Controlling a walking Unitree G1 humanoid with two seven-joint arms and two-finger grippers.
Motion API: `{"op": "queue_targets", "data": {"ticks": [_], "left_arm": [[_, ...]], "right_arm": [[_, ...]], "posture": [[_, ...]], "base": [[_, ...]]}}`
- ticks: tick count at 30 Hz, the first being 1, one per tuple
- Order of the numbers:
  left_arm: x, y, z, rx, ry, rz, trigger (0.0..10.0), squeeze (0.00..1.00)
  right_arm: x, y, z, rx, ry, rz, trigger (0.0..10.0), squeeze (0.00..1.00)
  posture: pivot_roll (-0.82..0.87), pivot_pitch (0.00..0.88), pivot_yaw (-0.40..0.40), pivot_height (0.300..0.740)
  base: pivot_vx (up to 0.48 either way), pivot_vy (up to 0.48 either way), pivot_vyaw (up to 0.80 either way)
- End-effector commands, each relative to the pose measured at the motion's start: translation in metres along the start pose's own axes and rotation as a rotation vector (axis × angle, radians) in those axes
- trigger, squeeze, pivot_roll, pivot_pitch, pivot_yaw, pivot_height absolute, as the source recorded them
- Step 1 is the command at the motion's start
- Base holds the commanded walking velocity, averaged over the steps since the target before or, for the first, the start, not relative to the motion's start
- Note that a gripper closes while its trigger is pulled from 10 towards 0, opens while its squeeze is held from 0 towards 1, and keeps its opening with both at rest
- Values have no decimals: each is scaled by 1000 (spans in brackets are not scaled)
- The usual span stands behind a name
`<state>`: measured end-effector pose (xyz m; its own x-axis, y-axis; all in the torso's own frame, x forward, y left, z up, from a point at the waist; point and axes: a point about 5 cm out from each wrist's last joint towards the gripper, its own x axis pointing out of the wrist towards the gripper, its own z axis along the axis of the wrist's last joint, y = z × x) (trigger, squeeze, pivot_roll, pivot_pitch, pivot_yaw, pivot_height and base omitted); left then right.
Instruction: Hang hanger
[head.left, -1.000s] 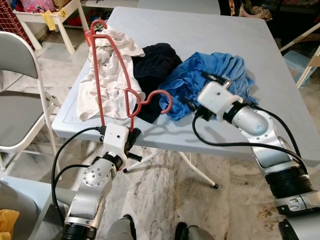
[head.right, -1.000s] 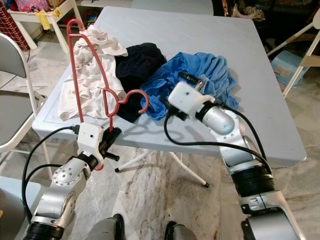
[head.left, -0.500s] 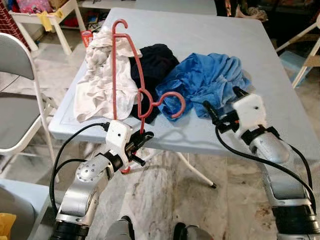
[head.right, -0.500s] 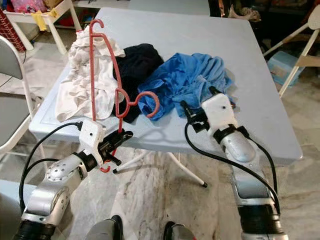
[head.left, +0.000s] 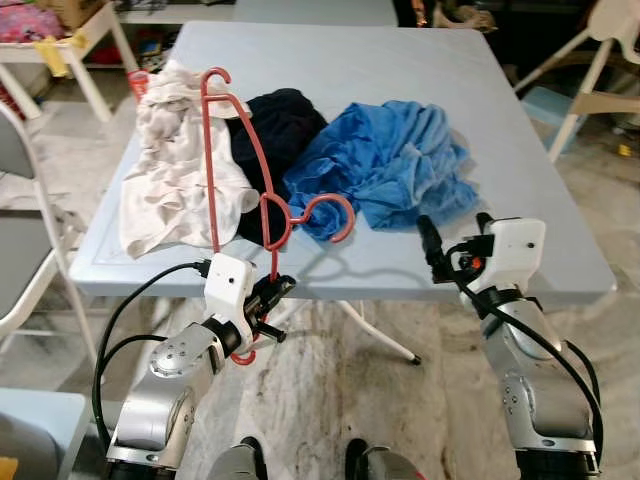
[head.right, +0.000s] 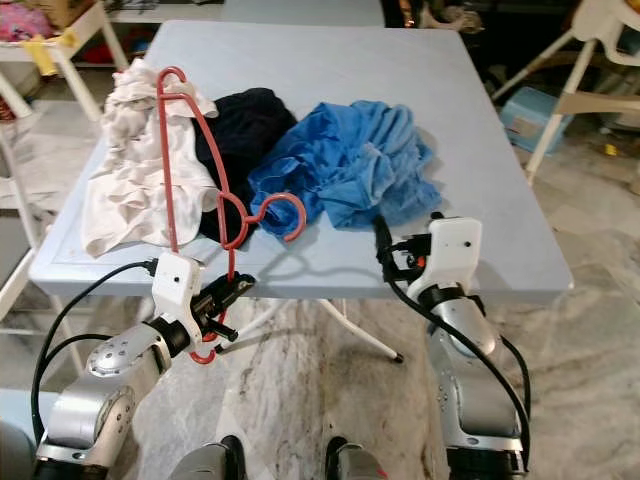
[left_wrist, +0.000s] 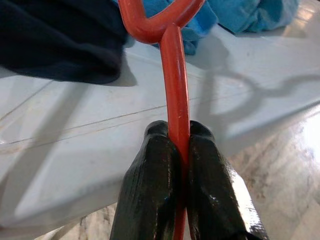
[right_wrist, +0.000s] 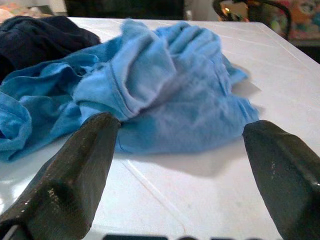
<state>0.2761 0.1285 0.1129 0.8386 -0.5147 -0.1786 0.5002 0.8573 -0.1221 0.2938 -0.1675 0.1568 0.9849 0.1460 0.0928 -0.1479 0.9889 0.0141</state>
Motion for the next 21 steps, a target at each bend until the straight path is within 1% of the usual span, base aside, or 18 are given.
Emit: {"op": "queue_targets", "data": {"ticks": [1,4,15,21], "left_arm": [[1,-2,-4,-1,29,-11,10000,0],[1,-2,-3,-4,31,-10,10000,0],[3,-2,-1,4,37,-16,10000,0],[3,-2,0,10,40,-17,10000,0]], "right_arm": [[-1,0,6,6,-18,-3,10000,0],[-1,0,8,7,-18,-5,10000,0],[1,-1,10,4,-26,-11,10000,0],[1,-2,10,6,-28,-19,10000,0]], "posture": [[-38,183,-18,740],[-37,183,-18,740],[-39,182,-17,740],[-38,181,-11,740]], "base": [[0,0,-475],[0,0,-435],[0,0,0],[-247,0,0]]}}
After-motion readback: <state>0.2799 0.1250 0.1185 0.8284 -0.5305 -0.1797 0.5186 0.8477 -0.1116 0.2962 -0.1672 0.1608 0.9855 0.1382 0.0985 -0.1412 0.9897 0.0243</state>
